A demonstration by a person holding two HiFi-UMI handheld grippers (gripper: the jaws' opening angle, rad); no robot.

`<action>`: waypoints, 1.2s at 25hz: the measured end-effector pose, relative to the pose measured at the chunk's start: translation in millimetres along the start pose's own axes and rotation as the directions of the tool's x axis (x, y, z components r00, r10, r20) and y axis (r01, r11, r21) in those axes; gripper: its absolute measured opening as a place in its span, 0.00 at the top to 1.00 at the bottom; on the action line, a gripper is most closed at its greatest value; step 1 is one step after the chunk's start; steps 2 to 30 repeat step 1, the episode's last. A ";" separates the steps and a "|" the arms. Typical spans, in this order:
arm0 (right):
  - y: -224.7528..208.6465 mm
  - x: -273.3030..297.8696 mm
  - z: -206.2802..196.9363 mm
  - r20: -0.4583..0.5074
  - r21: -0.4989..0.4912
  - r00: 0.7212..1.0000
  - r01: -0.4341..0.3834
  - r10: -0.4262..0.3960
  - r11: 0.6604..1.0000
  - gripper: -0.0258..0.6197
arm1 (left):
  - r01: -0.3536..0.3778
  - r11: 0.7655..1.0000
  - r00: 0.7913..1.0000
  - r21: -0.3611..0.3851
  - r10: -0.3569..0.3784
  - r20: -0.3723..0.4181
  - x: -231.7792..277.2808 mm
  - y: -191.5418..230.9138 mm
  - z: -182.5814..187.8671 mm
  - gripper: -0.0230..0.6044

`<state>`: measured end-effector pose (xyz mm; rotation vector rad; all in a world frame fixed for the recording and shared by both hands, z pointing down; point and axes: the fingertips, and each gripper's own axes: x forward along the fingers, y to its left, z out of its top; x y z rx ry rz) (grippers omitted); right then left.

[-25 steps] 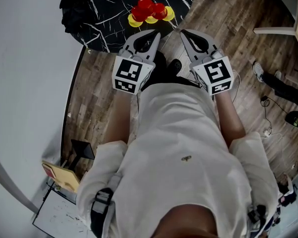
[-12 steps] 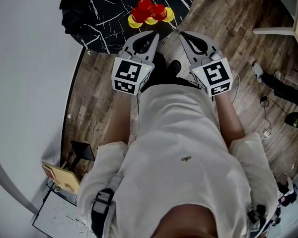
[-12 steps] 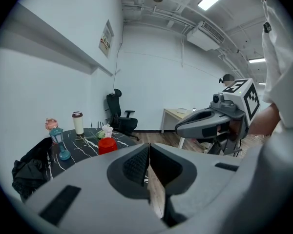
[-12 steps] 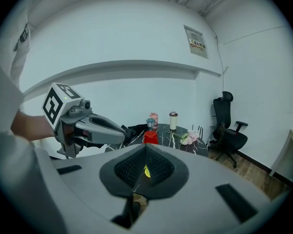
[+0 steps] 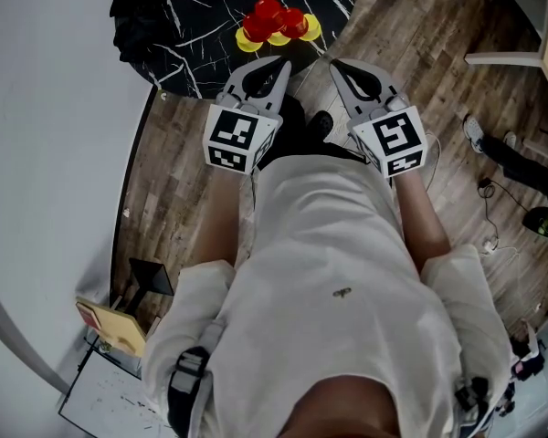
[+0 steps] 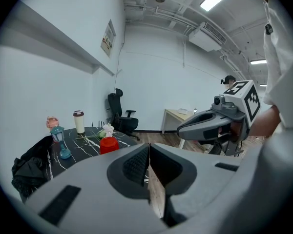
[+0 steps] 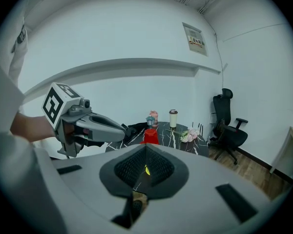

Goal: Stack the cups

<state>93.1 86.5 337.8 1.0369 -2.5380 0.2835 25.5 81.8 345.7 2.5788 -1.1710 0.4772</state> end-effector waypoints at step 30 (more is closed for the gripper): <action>0.1 0.2 -0.9 -0.003 0.003 1.000 0.000 0.000 1.000 0.96 | -0.001 1.000 1.000 -0.002 0.001 0.000 -0.1 0.5 -0.2 0.95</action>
